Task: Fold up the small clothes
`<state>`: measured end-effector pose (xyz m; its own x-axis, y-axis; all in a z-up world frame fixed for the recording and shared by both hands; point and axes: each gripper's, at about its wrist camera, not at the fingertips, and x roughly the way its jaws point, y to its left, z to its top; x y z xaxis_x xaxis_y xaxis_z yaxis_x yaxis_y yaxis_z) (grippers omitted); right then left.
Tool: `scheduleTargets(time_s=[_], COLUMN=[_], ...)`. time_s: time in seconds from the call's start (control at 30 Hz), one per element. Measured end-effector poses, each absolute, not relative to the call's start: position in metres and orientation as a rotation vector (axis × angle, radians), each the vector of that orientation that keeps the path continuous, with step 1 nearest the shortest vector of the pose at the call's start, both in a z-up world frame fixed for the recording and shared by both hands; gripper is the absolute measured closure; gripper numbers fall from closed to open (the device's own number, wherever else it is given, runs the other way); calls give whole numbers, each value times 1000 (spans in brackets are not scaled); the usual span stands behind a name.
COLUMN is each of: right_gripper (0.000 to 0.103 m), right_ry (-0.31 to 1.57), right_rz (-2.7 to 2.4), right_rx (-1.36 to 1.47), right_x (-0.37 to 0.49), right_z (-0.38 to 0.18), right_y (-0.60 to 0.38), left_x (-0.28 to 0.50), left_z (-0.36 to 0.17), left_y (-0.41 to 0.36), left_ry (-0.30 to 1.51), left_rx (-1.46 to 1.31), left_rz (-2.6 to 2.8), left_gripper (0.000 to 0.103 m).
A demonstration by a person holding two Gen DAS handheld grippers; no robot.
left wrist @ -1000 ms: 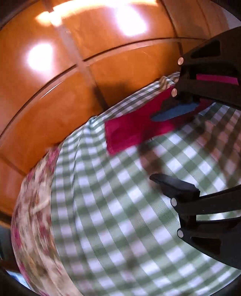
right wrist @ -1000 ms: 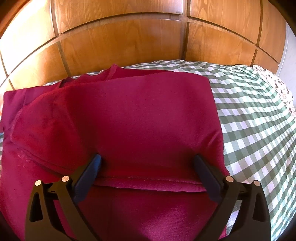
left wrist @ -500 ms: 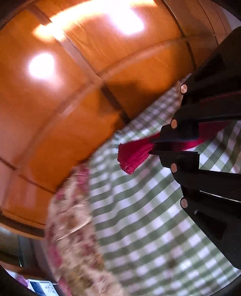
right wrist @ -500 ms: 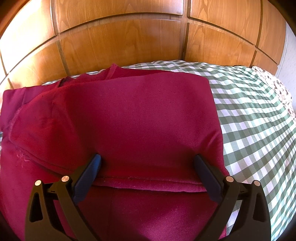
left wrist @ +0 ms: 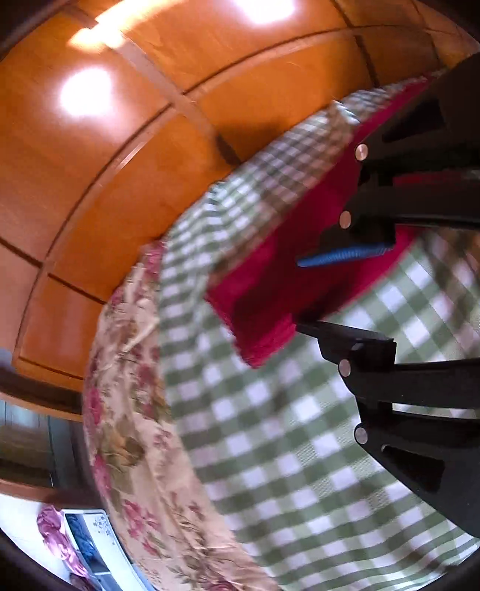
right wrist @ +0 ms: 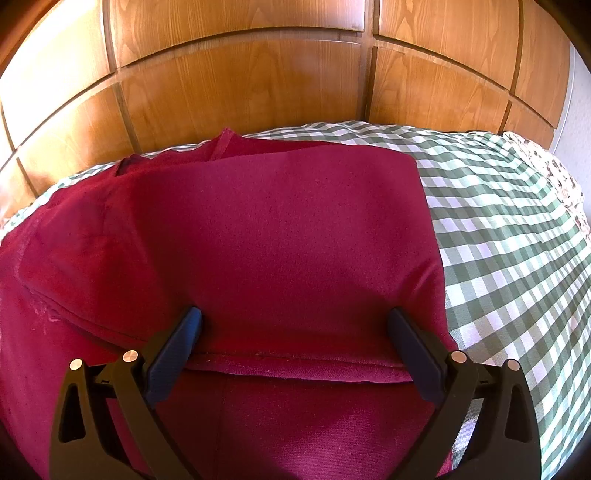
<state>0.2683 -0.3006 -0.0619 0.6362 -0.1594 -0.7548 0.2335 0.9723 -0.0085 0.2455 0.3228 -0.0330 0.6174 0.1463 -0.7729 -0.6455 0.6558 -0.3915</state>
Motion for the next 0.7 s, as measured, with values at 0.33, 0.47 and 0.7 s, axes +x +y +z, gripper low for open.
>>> scheduleTargets(time_s=[0.33, 0.47, 0.7], right_gripper=[4, 4, 4], right_ry=[849, 848, 847], right_rz=[-230, -237, -241], right_rx=[90, 83, 80], right_x=[268, 268, 268], right_z=[-61, -61, -61], right_y=[-300, -299, -297], left_x=[204, 223, 256], left_z=[-61, -61, -60], left_y=[355, 358, 352], left_ry=[733, 754, 803], left_rx=[-999, -976, -863], left_rz=[399, 406, 405], left_gripper=[38, 43, 95])
